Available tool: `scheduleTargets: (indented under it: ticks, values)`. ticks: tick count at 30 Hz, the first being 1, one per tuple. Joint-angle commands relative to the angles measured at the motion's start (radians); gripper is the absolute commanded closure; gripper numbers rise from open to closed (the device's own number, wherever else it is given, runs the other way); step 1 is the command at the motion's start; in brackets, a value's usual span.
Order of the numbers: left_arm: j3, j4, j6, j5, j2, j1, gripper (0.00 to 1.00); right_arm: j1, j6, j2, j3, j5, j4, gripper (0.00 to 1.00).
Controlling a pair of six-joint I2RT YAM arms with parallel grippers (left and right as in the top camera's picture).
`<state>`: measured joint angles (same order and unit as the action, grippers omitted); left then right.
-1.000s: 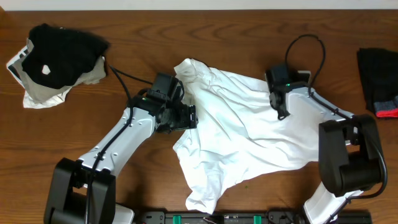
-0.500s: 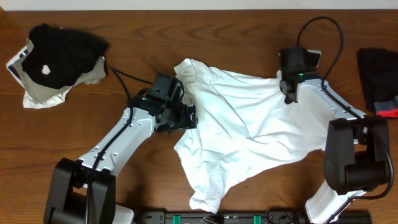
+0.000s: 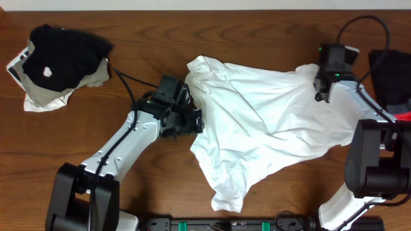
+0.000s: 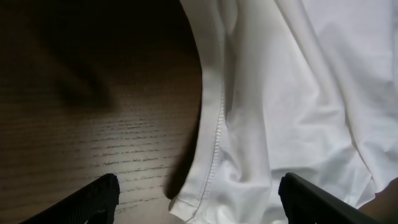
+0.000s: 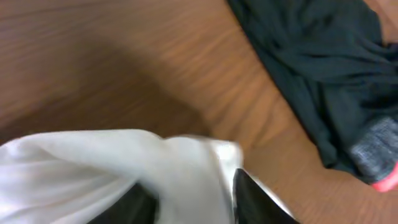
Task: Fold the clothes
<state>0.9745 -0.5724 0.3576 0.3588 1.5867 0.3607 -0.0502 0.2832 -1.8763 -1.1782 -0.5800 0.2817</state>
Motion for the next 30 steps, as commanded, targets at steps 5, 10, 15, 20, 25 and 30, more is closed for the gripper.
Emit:
scheduleTargets:
  ticks: [5,10,15,20,25,30]
  values:
    - [-0.01,0.003,-0.025,-0.013,0.002,-0.004,0.16,-0.04,0.013,0.016,-0.074,-0.086,0.15,0.23]
    - [-0.01,-0.003,-0.025,-0.012,0.001,-0.004,0.16,-0.033,0.038,0.066,-0.197,0.007,0.307,0.14]
    - [-0.01,-0.019,-0.066,0.034,-0.002,-0.002,0.16,-0.021,0.032,0.151,-0.293,0.286,0.488,0.11]
    - [-0.009,-0.073,-0.135,0.052,-0.047,0.012,0.16,-0.021,0.023,0.258,-0.3,0.514,0.624,0.06]
    - [-0.009,-0.152,-0.147,0.052,-0.156,0.071,0.16,-0.021,0.023,0.343,-0.3,0.541,0.799,0.04]
    - [-0.009,-0.232,-0.027,0.052,-0.231,0.185,0.16,-0.021,0.023,0.375,-0.3,0.54,0.955,0.01]
